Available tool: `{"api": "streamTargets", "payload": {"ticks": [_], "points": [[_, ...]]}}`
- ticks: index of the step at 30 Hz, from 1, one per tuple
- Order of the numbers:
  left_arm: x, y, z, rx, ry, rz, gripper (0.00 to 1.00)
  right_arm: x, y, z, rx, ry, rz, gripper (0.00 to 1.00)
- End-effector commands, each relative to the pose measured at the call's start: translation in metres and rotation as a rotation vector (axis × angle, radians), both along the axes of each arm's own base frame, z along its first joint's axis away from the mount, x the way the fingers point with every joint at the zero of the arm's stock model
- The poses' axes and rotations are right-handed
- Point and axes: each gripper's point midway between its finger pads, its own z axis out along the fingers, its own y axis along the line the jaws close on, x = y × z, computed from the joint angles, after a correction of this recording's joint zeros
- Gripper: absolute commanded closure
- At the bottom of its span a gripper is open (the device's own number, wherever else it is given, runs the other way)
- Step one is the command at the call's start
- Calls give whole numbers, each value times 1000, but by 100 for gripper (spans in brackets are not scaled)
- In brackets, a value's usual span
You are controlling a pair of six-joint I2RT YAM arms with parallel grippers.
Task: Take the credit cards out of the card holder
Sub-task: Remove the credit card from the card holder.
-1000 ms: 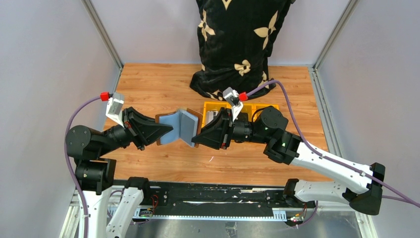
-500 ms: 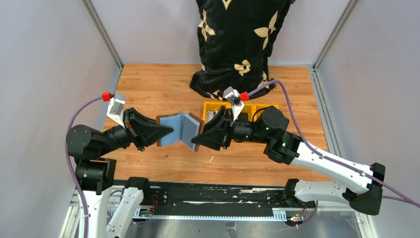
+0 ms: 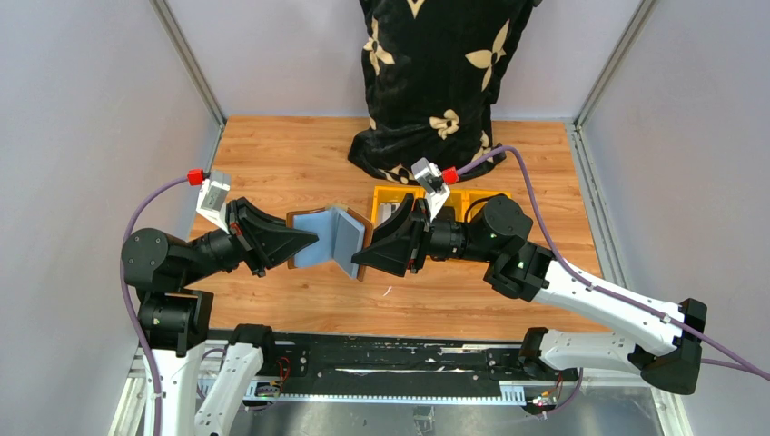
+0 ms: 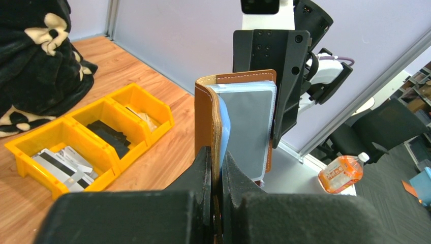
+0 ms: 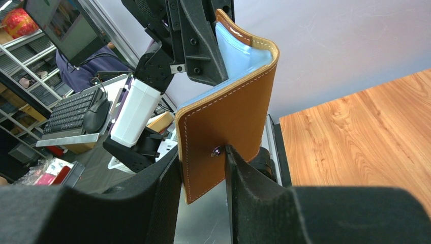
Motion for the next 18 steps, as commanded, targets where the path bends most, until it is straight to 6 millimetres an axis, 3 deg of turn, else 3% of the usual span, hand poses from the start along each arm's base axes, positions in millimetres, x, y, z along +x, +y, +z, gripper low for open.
{"api": "streamTargets", "payload": {"ticks": [1,18], "points": [[-5,0,6,0,-16,-2,100,-12,-8,18,61,-27,28,61],[-2,0,10,-9,-12,2,100,-16,-8,18,54,-36,59,57]]}}
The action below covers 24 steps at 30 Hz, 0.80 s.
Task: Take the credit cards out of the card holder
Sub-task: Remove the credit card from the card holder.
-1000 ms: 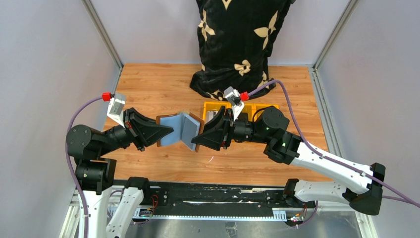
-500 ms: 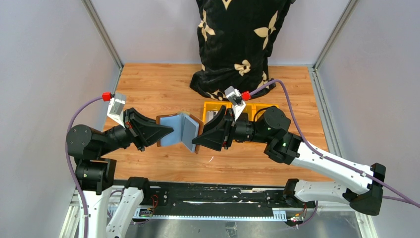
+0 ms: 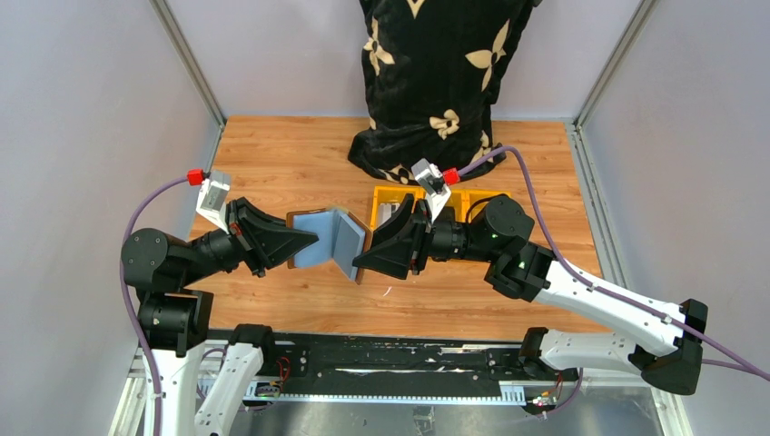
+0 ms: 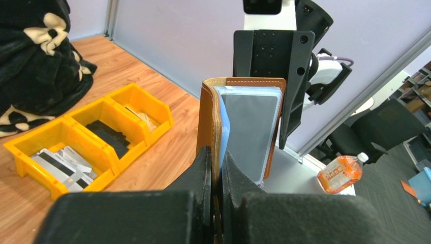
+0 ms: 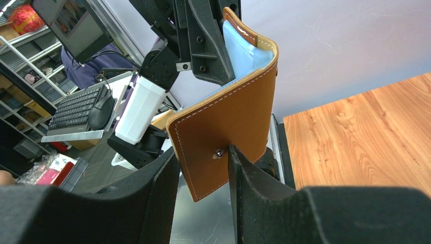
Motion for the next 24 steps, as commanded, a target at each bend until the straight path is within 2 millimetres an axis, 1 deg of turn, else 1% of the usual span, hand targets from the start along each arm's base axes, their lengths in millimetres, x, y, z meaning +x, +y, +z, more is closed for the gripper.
{"api": "streamTargets", "payload": {"ticks": [1,12,14,17,21,24], "points": [[-2,0,10,-7,-16,1,100,-12,-6,16,51,-30,38,57],[-1,0,10,-10,-14,0,100,-15,-6,15,48,-35,56,53],[-2,0,11,-11,-13,0,100,-13,-6,14,45,-31,45,55],[-3,0,10,-10,-13,-3,100,-14,-7,15,57,-38,49,60],[-2,0,9,-9,-9,-2,100,-19,-8,17,69,-40,77,61],[-3,0,11,-12,-14,-2,100,-16,-7,14,56,-33,57,63]]}}
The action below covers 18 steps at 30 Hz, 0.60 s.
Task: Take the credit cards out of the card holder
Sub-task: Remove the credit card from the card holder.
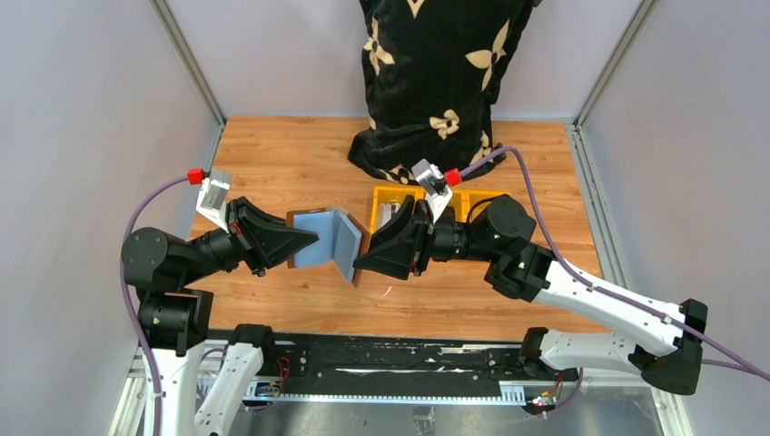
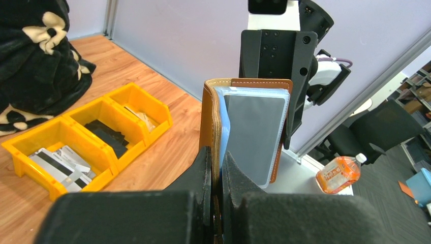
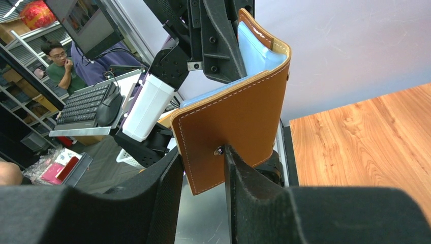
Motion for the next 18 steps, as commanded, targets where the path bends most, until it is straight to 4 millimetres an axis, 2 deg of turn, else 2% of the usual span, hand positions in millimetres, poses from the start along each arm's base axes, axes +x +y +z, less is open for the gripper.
{"api": "streamTargets", "payload": {"ticks": [1,5,10,12,13,15,18], "points": [[-4,0,11,-9,-23,-2,100,-10,-6,10,40,-18,25,64],[-5,0,11,-10,-22,-3,100,-5,-4,8,28,-10,1,71],[-7,0,12,-12,-27,-4,100,15,-4,-3,-46,16,-115,76],[-6,0,12,-9,-28,-3,100,23,-5,-8,-74,28,-162,68],[-6,0,11,-7,-27,-2,100,25,-5,-10,-79,28,-173,60],[-6,0,10,-5,-26,-2,100,21,-7,-9,-71,15,-161,48],[-6,0,11,-5,-28,-1,100,11,-9,-5,-37,-10,-116,45]]}}
